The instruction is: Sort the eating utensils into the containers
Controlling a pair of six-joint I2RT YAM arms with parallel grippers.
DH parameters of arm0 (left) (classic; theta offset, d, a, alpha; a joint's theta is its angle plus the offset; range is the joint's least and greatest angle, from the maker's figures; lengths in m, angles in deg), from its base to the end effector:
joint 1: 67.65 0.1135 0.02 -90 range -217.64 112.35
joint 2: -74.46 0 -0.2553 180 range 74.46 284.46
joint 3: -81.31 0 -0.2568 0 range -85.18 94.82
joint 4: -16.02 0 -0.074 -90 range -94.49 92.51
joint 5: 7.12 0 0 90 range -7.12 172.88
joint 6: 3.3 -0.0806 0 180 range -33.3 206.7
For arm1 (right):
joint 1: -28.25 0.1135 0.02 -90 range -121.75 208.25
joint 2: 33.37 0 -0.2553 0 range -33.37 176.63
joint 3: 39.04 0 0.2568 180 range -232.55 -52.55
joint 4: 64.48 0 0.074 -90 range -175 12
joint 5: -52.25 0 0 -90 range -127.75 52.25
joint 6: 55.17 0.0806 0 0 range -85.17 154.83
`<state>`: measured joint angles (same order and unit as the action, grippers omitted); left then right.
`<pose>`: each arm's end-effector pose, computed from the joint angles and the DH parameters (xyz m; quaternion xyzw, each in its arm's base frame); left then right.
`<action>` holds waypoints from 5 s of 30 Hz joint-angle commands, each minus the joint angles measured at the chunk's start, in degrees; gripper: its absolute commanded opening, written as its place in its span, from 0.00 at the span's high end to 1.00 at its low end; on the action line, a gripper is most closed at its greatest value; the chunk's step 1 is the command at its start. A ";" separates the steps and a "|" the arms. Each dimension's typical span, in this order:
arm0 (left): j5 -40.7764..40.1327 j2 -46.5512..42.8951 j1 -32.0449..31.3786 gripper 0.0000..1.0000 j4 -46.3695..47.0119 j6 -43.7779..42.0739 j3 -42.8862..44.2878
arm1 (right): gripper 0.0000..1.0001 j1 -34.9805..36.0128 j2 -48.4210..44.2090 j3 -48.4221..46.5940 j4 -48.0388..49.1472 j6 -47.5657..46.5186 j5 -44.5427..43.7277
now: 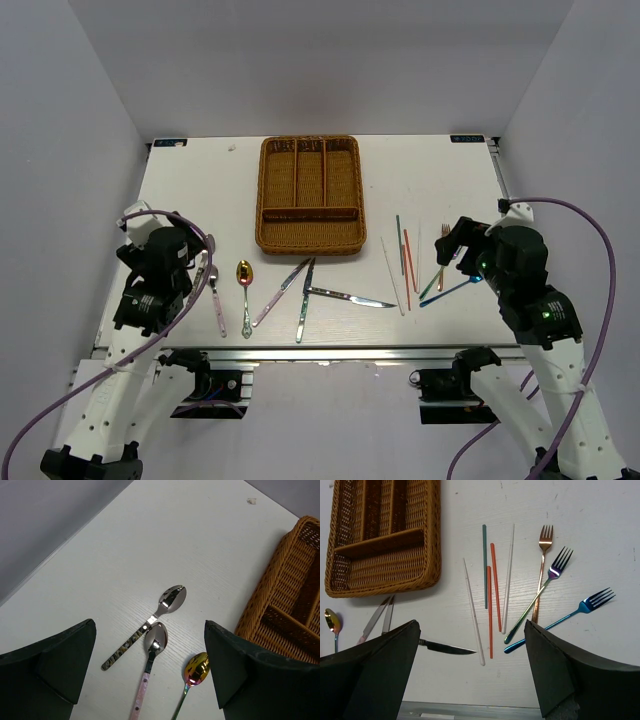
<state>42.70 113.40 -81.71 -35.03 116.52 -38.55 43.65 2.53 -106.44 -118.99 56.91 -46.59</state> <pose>0.1857 0.0071 0.2993 -0.2819 0.7814 0.0999 0.5476 0.1706 0.0342 0.3373 0.0909 0.8276 0.1159 0.5417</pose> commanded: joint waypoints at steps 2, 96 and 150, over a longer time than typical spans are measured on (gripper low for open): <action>-1.74 1.49 -0.09 0.02 -1.57 1.20 2.32 | 0.11 -0.10 -1.53 -0.34 3.11 -0.03 0.48; 39.41 61.54 -3.51 1.00 7.40 -20.58 41.04 | 0.11 -0.10 4.00 7.67 18.93 6.22 18.59; 21.19 45.61 16.15 0.05 2.47 -27.80 7.70 | 0.11 7.19 3.74 22.60 36.60 3.58 30.20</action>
<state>61.89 159.36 -67.83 -31.40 92.48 -29.08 50.51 6.14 -84.21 -86.77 61.59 -17.65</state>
